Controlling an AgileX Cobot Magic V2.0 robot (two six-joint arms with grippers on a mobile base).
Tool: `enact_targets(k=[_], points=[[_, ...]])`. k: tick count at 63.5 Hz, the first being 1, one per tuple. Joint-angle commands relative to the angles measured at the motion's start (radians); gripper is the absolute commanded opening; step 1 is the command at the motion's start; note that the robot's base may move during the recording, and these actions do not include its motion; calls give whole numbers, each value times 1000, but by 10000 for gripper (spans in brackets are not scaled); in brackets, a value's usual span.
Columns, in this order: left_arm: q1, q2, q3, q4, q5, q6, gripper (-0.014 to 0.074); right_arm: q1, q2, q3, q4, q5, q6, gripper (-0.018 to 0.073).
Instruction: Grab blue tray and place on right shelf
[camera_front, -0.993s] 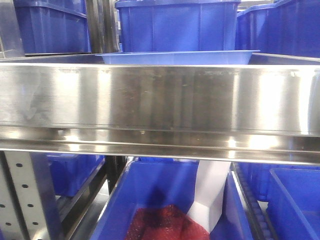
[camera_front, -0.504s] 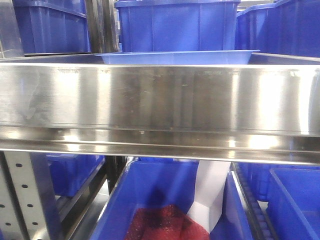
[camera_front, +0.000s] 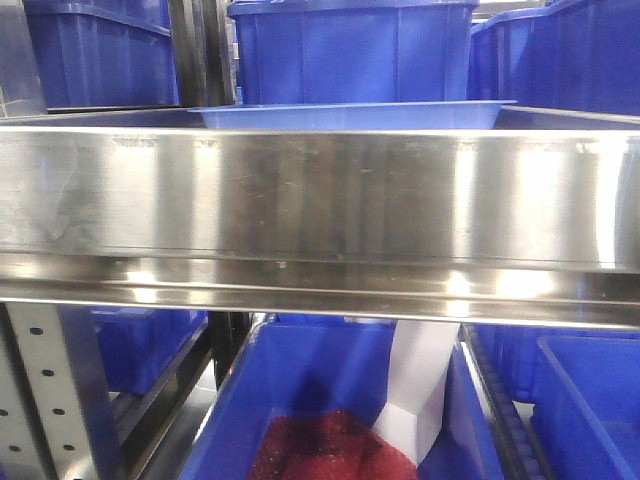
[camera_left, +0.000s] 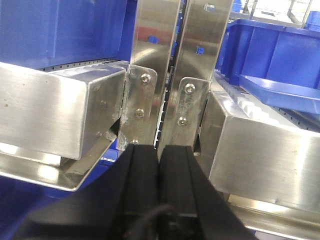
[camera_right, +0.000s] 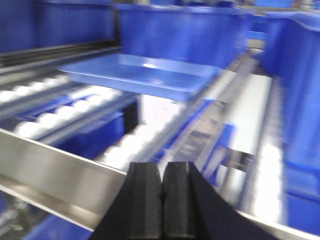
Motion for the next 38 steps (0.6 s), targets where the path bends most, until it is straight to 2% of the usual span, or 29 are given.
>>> enact_targets(k=[1,9,15,19,32,38], points=[[0,-13,31,-9,-93,5,-48,-95,10,11,22,-104,-42,17],[0,-13,31,-9,-93,5,-48,-281,10,106,164,-192,-161,17],[0,-13,31,-9,-93,5,-48,-379,9,189,243,-324,-223,17],[0,-13,31,-9,-93,5,-48,-421,3,239,250,-398,-223,17],[0,-13,31,-9,-93,5,-48,-455,-116,383,250,-551,-223,17],[0,-13,31,-9,-93,5,-48,-455,-133,387,248,-514,-223,17]])
